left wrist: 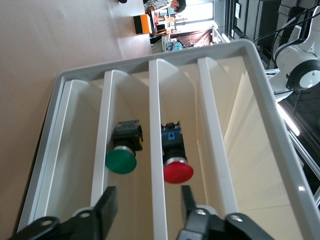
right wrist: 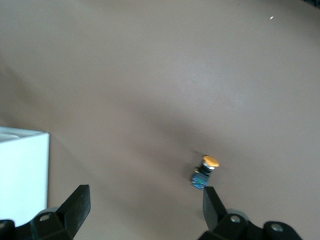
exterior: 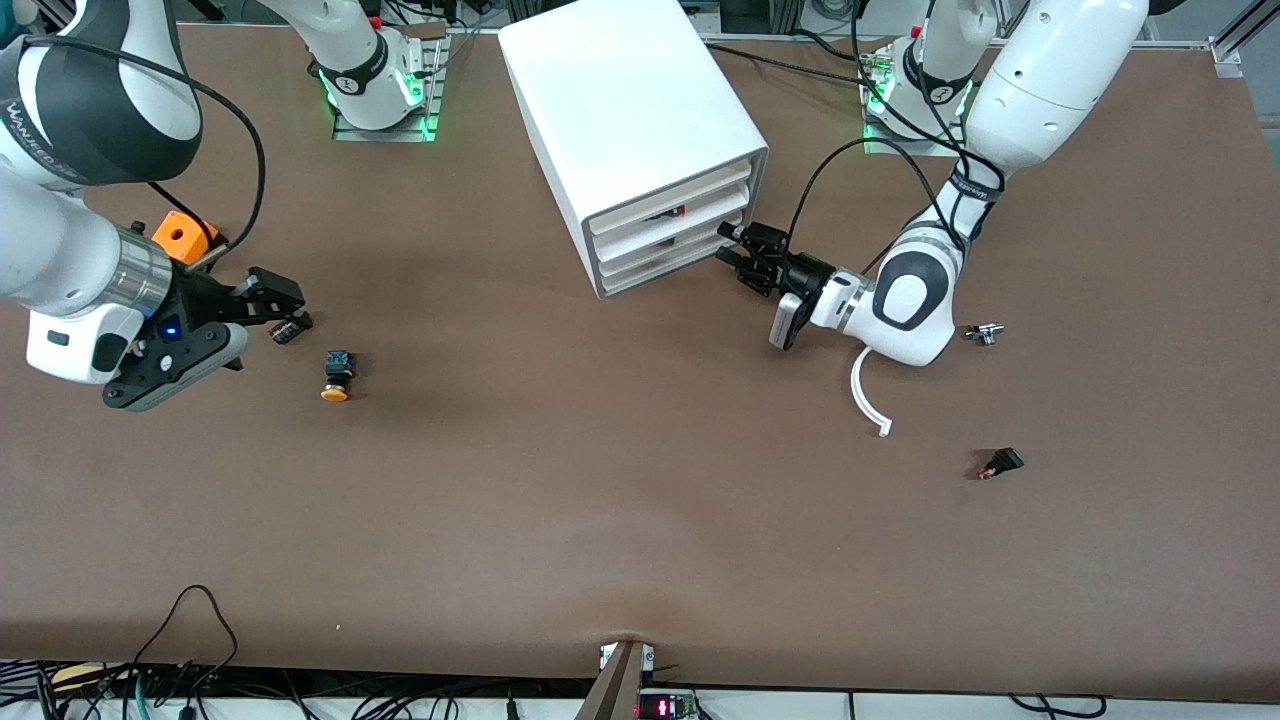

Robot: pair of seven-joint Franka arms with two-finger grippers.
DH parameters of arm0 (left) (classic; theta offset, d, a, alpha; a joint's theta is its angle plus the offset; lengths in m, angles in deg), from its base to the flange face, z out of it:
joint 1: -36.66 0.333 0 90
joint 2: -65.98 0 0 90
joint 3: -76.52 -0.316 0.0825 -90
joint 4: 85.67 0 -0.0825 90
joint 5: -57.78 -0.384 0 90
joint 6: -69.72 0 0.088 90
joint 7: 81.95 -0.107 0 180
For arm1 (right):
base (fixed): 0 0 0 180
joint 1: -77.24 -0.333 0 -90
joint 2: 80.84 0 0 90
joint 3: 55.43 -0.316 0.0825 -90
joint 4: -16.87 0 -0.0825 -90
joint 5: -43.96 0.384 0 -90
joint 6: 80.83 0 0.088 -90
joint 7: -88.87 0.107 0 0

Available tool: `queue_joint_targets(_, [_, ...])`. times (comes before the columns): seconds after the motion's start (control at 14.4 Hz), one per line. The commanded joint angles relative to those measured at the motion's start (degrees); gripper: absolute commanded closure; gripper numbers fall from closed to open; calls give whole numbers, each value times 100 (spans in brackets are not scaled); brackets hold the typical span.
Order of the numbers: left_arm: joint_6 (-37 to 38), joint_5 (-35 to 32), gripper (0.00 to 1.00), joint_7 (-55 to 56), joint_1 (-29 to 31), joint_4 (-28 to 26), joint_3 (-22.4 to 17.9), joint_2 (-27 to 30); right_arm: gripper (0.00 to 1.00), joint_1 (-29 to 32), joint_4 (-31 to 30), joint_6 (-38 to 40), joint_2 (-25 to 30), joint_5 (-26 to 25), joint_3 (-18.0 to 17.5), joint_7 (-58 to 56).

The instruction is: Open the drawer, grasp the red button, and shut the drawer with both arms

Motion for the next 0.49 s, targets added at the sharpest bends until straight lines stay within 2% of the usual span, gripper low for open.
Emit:
queue_joint_targets(0.0, [-75, 356, 46, -219, 49, -358, 133, 244, 0, -133, 155, 34, -128, 72, 18, 276])
queue_joint_targets(0.42, [-154, 761, 48, -246, 5, -604, 309, 296, 0, -45, 173, -44, -180, -77, 88, -118])
